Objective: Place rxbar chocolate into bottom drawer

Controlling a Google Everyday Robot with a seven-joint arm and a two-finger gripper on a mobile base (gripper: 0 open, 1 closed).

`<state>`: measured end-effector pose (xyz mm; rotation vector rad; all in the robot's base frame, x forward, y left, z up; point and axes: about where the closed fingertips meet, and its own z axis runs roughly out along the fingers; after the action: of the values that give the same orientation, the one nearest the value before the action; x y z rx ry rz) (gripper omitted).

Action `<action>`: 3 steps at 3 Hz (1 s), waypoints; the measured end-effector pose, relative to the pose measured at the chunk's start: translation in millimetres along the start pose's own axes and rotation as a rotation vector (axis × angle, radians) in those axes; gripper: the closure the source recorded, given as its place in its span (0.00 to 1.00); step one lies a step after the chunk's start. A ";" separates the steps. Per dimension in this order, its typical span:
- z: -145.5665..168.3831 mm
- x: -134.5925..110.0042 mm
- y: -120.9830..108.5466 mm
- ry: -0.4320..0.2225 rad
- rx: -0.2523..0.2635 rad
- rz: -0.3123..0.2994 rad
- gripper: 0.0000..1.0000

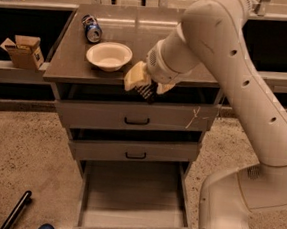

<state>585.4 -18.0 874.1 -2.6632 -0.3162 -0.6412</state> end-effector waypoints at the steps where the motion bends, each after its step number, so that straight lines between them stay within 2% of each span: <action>1: 25.7 -36.2 -1.9 -0.098 -0.102 -0.114 1.00; 2: 44.6 -37.6 -6.5 -0.110 -0.124 -0.156 1.00; 3: 97.4 -54.6 14.0 -0.157 -0.156 -0.171 1.00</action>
Offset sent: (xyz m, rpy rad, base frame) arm -0.0210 0.0077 -0.0355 -0.1510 0.0279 0.0697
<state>580.0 2.6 763.6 -2.8648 -0.5647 -0.5275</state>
